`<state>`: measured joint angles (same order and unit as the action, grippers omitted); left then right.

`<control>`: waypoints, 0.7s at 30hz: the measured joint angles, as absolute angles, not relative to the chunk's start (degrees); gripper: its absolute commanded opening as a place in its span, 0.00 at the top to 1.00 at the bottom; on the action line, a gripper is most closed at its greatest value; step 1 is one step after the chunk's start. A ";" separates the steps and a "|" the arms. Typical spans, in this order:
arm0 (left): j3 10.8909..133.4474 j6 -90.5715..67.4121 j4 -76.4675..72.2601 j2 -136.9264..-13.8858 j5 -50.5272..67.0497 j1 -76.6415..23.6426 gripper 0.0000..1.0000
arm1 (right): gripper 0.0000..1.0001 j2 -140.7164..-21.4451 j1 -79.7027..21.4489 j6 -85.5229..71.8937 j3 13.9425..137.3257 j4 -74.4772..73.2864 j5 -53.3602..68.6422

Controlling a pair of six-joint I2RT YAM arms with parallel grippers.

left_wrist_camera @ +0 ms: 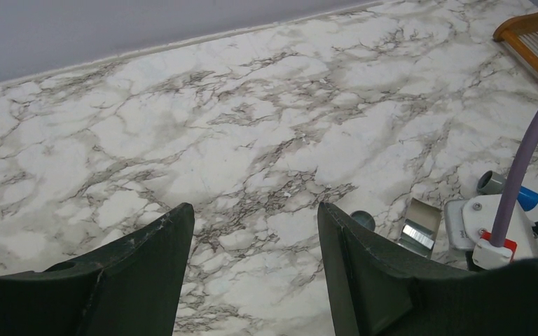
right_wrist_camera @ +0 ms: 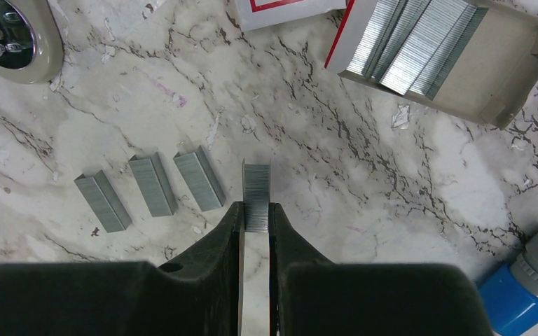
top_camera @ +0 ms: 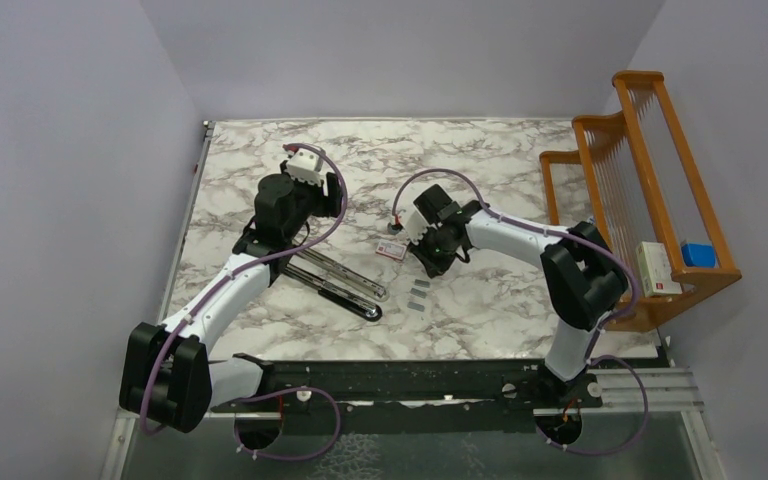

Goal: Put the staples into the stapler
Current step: Place the staple at the center of the board.

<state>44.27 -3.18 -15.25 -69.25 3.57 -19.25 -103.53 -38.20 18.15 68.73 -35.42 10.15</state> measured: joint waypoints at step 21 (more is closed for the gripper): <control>44.27 -2.31 -15.31 -69.25 2.87 -19.66 0.32 | 0.59 -106.39 -39.05 19.73 69.49 -34.63 9.85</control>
